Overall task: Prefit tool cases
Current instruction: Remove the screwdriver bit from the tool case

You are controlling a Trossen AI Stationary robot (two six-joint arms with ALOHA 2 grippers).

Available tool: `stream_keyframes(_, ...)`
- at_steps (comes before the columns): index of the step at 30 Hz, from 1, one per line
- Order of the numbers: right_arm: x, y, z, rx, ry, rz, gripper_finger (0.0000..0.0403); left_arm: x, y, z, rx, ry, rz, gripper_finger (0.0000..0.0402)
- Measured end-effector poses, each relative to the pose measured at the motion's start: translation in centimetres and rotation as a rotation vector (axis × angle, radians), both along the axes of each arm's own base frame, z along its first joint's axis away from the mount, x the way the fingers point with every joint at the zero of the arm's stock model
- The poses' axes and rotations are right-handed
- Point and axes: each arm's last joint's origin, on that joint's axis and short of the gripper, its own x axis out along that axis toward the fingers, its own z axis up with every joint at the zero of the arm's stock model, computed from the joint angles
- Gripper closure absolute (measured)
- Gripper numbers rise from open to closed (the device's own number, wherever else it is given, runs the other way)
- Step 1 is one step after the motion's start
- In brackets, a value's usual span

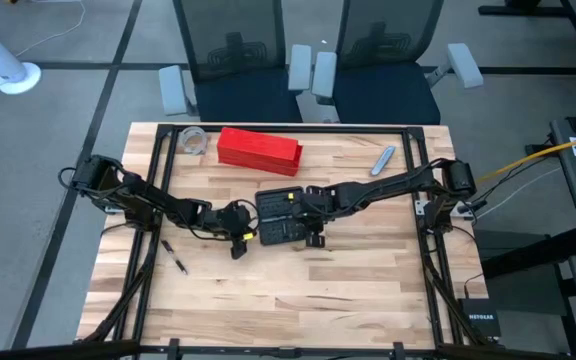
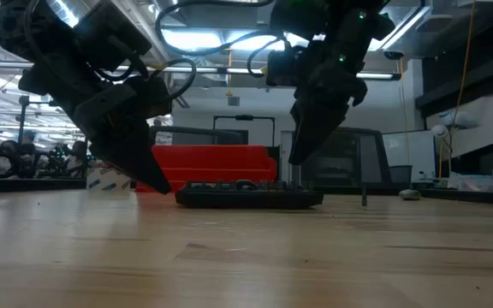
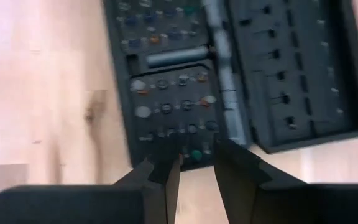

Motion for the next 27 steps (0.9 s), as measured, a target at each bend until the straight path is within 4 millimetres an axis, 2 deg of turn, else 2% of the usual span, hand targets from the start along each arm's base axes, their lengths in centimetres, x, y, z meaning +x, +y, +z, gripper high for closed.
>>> stream_keyframes(7, -0.4, -1.3, -0.3, 0.034, 0.055, -0.031, 0.0309, 0.8, 0.0, 0.8, 0.006, -0.064, -0.010, 0.0401)
stream_keyframes(20, 0.2, -1.1, -1.2, 0.092, 0.044, -0.054, 0.0309, 2.4, 0.1, 2.6, 0.096, -0.131, -0.075, 0.0401)
stream_keyframes(27, 0.3, -1.1, -1.4, 0.077, 0.043, -0.069, 0.0310, 2.6, 1.1, 2.3, 0.112, -0.120, -0.048, 0.0401)
